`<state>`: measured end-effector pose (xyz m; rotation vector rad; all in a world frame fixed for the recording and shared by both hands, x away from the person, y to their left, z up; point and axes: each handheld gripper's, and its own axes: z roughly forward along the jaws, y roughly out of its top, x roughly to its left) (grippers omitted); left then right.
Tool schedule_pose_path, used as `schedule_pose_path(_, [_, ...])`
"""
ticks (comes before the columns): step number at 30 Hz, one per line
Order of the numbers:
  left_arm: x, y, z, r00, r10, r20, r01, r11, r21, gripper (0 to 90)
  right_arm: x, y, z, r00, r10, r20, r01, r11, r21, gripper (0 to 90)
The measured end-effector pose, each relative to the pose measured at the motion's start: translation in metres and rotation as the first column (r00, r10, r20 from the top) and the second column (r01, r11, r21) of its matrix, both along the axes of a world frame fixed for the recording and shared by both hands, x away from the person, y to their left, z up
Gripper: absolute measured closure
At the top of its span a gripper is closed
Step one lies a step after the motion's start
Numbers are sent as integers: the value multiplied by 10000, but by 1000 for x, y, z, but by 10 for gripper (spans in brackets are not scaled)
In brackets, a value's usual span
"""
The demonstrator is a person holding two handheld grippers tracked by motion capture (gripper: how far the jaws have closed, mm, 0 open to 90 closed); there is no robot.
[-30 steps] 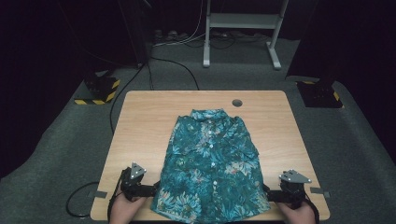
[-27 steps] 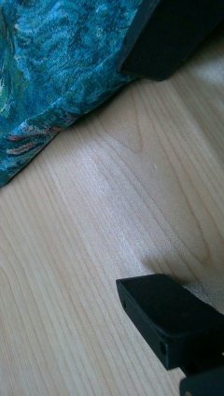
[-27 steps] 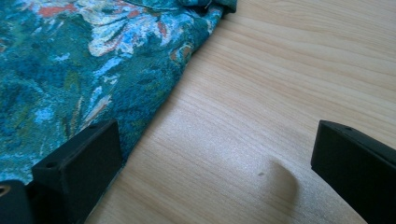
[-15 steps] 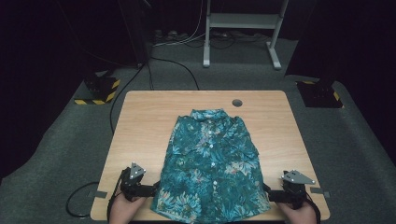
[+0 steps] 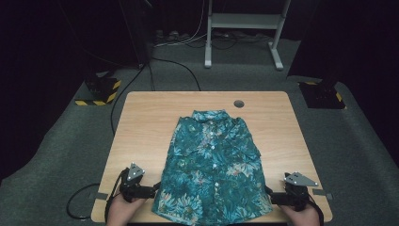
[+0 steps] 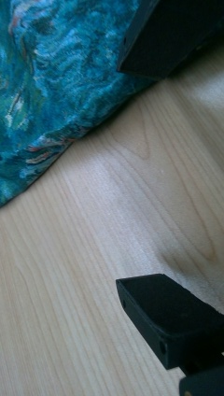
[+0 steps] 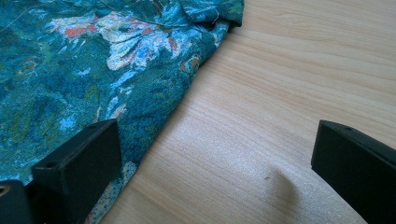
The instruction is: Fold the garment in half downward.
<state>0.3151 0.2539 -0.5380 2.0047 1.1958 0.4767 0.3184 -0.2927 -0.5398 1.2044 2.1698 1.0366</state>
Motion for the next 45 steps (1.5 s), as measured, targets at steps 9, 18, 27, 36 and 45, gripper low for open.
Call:
schedule_pose_path(9, [9, -5, 8, 9997, -254, 22, 255, 9988, -407, 5, 9, 2, 9, 9999, 104, 100, -108, 9991, 415, 7])
schedule_pose_path(18, [21, -10, 17, 9998, -197, -20, 196, 9984, -524, 4, 23, 17, 24, 9978, 431, 499, -451, 9982, 396, 4])
schedule_pose_path(27, [34, -12, 21, 9998, -175, -127, 168, 9985, -524, 6, 39, 28, 32, 9959, 621, 665, -655, 9966, 496, 1])
schedule_pose_path(36, [51, -12, 25, 9999, -75, -147, 67, 9986, -533, 8, 59, 34, 39, 9942, 701, 818, -748, 9956, 568, 2])
schedule_pose_path(45, [71, -21, 30, 10000, 10, 94, -6, 9991, -435, 10, 83, 47, 39, 9936, 826, 773, -866, 9950, 504, 3])
